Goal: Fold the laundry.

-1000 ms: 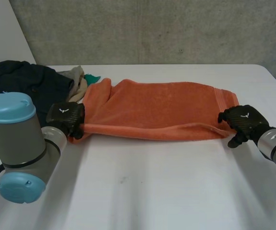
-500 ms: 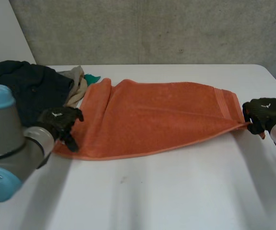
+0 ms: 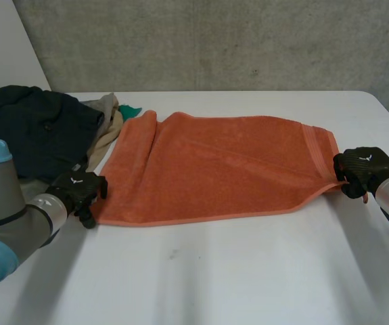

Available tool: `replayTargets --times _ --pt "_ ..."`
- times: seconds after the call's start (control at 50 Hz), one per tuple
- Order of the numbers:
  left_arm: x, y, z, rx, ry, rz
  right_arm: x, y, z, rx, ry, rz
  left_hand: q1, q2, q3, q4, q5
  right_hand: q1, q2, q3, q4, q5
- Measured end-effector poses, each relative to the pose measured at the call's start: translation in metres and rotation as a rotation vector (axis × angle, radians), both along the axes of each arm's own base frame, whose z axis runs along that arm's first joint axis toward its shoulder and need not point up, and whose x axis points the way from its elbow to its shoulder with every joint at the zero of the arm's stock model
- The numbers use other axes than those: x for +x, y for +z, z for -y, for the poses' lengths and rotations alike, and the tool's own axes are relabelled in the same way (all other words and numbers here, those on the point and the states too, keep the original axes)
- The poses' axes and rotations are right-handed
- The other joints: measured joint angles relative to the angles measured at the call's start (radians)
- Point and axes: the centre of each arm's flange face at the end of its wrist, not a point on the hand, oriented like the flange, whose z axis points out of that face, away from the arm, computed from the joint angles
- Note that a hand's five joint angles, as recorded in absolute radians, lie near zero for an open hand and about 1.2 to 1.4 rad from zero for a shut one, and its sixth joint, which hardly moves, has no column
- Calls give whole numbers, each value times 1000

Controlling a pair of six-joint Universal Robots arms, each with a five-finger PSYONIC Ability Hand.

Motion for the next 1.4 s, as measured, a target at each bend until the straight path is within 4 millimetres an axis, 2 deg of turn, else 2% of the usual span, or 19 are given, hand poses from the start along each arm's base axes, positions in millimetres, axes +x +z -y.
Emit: replayTargets --times 0.14,0.36,0.44,0.48,0.54,0.64,0.74,0.8,0.86,1.04,1.24,1.36,1.38,1.4 --pt "-7 -5 8 -34 -13 10 0 -1 -1 4 1 0 89 87 87 89 89 0 0 0 0 0" --pt "-12 -11 13 -30 -18 15 -1 -1 -2 3 -1 0 106 111 113 107 112 0 0 0 0 0" --pt "-13 -10 13 -34 -19 14 -1 0 -2 2 -1 1 248 236 235 237 234 0 0 0 0 0" --pt "-13 -10 14 -34 -21 14 -1 0 -2 2 -2 1 540 512 508 514 508 0 0 0 0 0" --pt "-14 -13 15 -28 -22 15 0 0 -2 2 -1 2 594 616 607 617 597 0 0 0 0 0" --pt "-13 -12 14 -6 -23 8 0 1 -2 2 -1 3 594 620 613 621 598 0 0 0 0 0" --pt "-10 9 8 -20 -22 -24 0 3 -2 -2 -2 5 568 580 576 590 580 0 0 0 0 0" --pt "-8 21 2 -34 -25 -36 0 4 -2 -3 -3 7 98 145 159 157 161 0 0 0 0 0" --pt "-7 25 -3 -38 -29 -29 0 4 -2 -2 -2 8 34 53 57 54 53 0 0 0 0 0" --pt "-3 14 -4 -32 -50 52 0 4 -2 -1 2 9 36 50 54 50 48 0 0 0 0 0" --pt "-8 -6 4 -8 -74 97 -1 3 -1 -1 -1 5 105 107 107 112 111 0 0 0 0 0" --pt "-11 -16 10 -13 -72 103 -2 4 0 -1 -5 6 249 239 239 241 238 0 0 0 0 0" --pt "-12 -17 12 -16 -72 104 -2 4 0 -1 -5 7 289 286 286 287 284 0 0 0 0 0" --pt "-13 -18 13 -20 -71 106 -2 4 0 -2 -5 7 427 438 436 439 433 0 0 0 0 0"
